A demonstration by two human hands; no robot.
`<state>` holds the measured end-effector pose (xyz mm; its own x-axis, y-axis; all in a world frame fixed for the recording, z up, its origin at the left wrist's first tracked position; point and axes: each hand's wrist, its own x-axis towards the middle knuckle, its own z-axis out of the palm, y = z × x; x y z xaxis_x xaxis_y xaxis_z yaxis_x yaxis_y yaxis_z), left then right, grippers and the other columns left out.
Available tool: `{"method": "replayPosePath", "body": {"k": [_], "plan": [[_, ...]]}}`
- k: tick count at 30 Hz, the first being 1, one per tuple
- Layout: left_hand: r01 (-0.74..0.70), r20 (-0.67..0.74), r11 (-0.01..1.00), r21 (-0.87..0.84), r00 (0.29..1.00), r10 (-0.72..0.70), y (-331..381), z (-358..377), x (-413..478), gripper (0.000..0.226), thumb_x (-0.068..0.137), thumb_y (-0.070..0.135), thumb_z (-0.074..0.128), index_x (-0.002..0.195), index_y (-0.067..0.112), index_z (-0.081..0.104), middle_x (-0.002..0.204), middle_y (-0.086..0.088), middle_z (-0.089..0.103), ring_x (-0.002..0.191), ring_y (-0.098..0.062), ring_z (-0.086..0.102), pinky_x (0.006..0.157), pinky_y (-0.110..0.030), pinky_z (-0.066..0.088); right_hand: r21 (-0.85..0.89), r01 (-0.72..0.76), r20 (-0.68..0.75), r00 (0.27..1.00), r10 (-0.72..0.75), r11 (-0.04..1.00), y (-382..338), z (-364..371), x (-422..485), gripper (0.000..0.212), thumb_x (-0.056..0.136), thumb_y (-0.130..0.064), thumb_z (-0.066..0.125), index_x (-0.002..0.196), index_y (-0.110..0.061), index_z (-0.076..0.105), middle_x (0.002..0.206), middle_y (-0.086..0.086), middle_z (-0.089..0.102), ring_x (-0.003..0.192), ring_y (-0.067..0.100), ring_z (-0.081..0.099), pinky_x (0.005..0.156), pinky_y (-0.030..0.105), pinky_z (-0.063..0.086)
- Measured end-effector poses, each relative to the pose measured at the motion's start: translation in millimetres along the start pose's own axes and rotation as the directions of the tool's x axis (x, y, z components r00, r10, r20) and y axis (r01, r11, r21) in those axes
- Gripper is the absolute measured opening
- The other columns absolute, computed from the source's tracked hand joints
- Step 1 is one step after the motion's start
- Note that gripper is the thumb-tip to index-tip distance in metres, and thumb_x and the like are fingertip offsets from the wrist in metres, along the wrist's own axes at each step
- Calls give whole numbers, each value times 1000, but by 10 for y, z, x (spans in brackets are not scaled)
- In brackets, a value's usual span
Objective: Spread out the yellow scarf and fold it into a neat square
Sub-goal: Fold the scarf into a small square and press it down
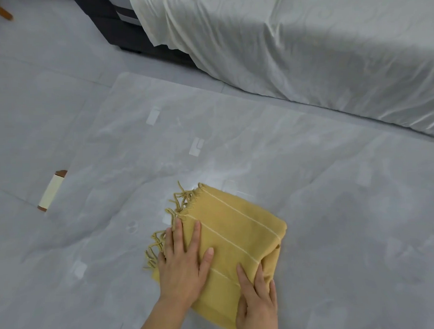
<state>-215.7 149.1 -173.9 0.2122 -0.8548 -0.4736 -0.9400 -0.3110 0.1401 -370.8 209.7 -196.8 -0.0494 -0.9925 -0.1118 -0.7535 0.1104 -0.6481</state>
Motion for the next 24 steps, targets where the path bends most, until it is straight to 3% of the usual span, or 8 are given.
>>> {"method": "replayPosePath", "body": {"k": [2,4,6,8,11,14,17,24], "plan": [[-2,-12,1000,3,1000,2,12,-1,8,71,76,78,-12,140,49,-17,150,5,-30,143,-27,-15,112,-58,15,9,37,-83,996,-36,999,2,-40,77,62,73,-9,34,128,-33,48,151,-11,29,139,-4,18,114,26,13],[5,-34,1000,15,999,-4,27,-13,12,70,80,77,-4,143,47,-10,153,3,-24,143,-31,-13,110,-63,11,2,49,-104,993,-48,999,-41,-116,106,60,74,-8,35,128,-30,49,137,4,51,134,5,34,114,30,14],[-20,-61,997,74,998,25,36,-39,31,68,86,73,6,146,43,1,157,-2,-9,143,-37,-4,106,-67,13,-73,-16,-92,996,10,997,-51,-194,128,60,73,-13,37,128,-34,47,130,12,56,107,18,55,111,40,20],[-100,-37,984,147,994,107,26,-34,69,67,88,71,14,147,40,13,157,-5,6,141,-42,6,103,-70,17,-160,-111,-73,992,100,981,-40,-208,130,57,73,-20,40,128,-38,46,136,15,50,97,29,57,105,53,26],[-183,40,957,225,983,178,-26,52,127,73,84,76,21,147,39,17,157,-5,9,139,-45,10,97,-72,27,-206,-115,23,992,122,972,-64,-103,56,48,85,-48,37,132,-40,43,147,17,33,126,38,40,101,60,29],[-155,81,967,203,987,141,-54,150,131,80,80,81,23,147,37,16,157,-7,10,138,-46,16,87,-67,42,-230,-135,185,966,180,964,5,44,15,65,83,-72,21,141,-43,28,149,20,27,131,43,29,94,58,41],[-139,68,976,169,989,130,-52,197,171,80,80,80,21,147,36,18,156,-8,13,136,-45,22,79,-58,50,-223,-127,202,964,173,967,146,178,94,66,84,-72,22,143,-43,21,148,23,27,132,45,25,86,59,47],[-211,2,966,147,977,213,-222,120,511,78,80,78,20,147,39,11,157,-6,13,133,-42,27,74,-50,49,-104,-54,140,988,68,993,60,379,344,63,89,-67,24,145,-39,21,157,13,1,143,38,-3,101,62,25]]}}
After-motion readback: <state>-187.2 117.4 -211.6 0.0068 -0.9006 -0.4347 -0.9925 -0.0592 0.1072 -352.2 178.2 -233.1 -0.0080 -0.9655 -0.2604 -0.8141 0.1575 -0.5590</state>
